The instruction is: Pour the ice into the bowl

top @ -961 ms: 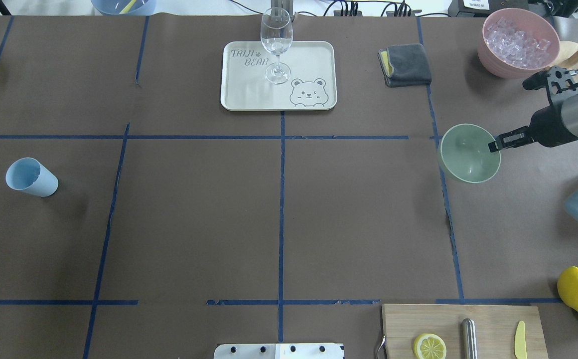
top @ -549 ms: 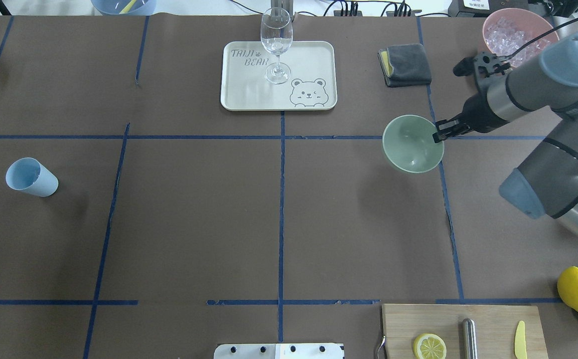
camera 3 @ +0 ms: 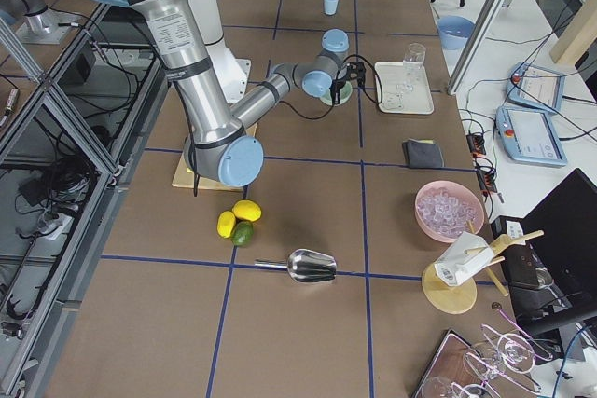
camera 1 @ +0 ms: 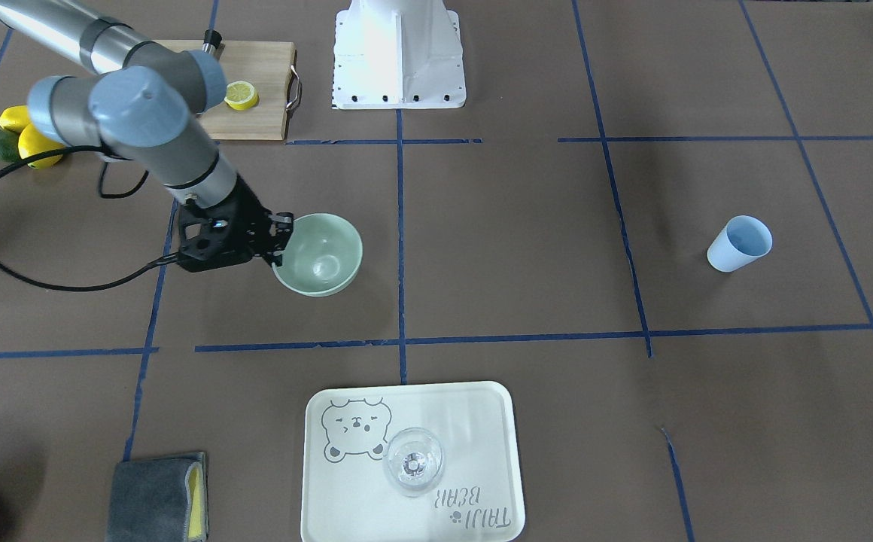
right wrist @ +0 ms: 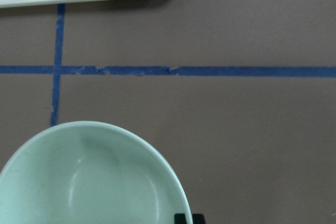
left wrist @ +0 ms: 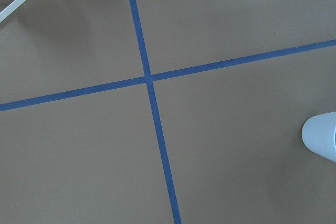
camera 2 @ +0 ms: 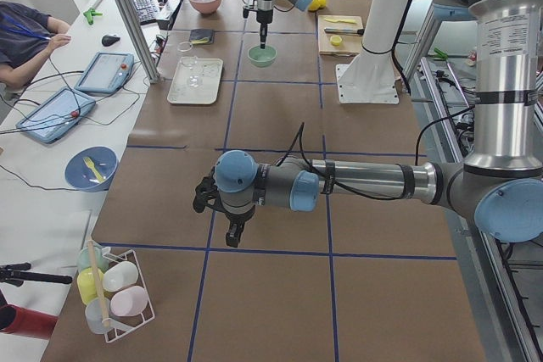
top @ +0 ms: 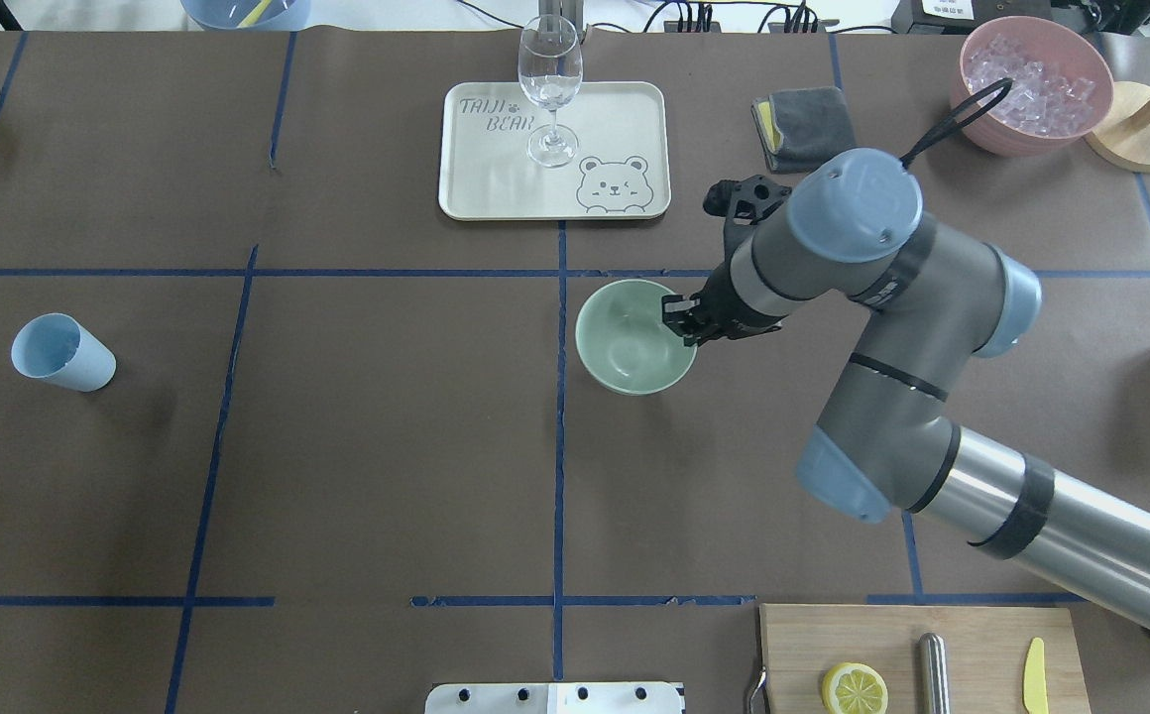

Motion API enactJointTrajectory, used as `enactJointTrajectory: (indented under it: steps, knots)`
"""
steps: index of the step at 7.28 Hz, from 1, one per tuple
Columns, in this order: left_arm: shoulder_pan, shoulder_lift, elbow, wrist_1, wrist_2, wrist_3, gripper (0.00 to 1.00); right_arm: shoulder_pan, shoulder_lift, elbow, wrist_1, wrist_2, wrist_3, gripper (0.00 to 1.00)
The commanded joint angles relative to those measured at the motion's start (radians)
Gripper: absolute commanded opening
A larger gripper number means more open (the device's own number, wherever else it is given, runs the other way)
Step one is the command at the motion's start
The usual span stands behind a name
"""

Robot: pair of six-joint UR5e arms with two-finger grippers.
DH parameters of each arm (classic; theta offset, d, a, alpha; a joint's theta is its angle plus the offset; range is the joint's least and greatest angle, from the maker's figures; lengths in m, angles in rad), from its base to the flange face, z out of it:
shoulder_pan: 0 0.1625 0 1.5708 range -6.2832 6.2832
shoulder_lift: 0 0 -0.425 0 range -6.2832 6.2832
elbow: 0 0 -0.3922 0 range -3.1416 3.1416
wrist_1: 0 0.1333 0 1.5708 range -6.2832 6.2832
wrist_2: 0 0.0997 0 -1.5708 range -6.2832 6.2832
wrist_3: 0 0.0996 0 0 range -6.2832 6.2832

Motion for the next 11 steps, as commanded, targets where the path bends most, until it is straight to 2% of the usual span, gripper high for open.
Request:
enactJointTrajectory:
  steps: [1,5,6,7,8,9,11]
  knots:
    - [0.0,0.001,0.0,0.0,0.0,0.001,1.0,-0.078,0.107,-0.065,-0.044,-0.096,0.103,0.0]
    - [0.001,0.001,0.0,-0.002,0.0,0.001,1.0,-0.083,0.121,-0.109,-0.038,-0.098,0.112,0.0]
    - [0.001,0.001,0.0,-0.002,0.0,0.001,1.0,-0.083,0.124,-0.115,-0.031,-0.096,0.112,0.04]
    - [0.0,0.001,0.0,-0.002,0.0,0.001,1.0,-0.083,0.123,-0.115,-0.03,-0.096,0.114,0.58]
    - [0.0,0.001,0.002,-0.002,0.0,-0.001,1.0,-0.083,0.124,-0.11,-0.03,-0.099,0.114,1.0]
    - [0.0,0.001,0.002,0.0,0.0,-0.001,1.0,-0.071,0.126,-0.089,-0.034,-0.101,0.107,1.0]
    - [0.001,0.001,0.003,0.002,0.0,-0.001,1.0,0.068,0.123,-0.04,-0.115,0.038,0.034,1.0]
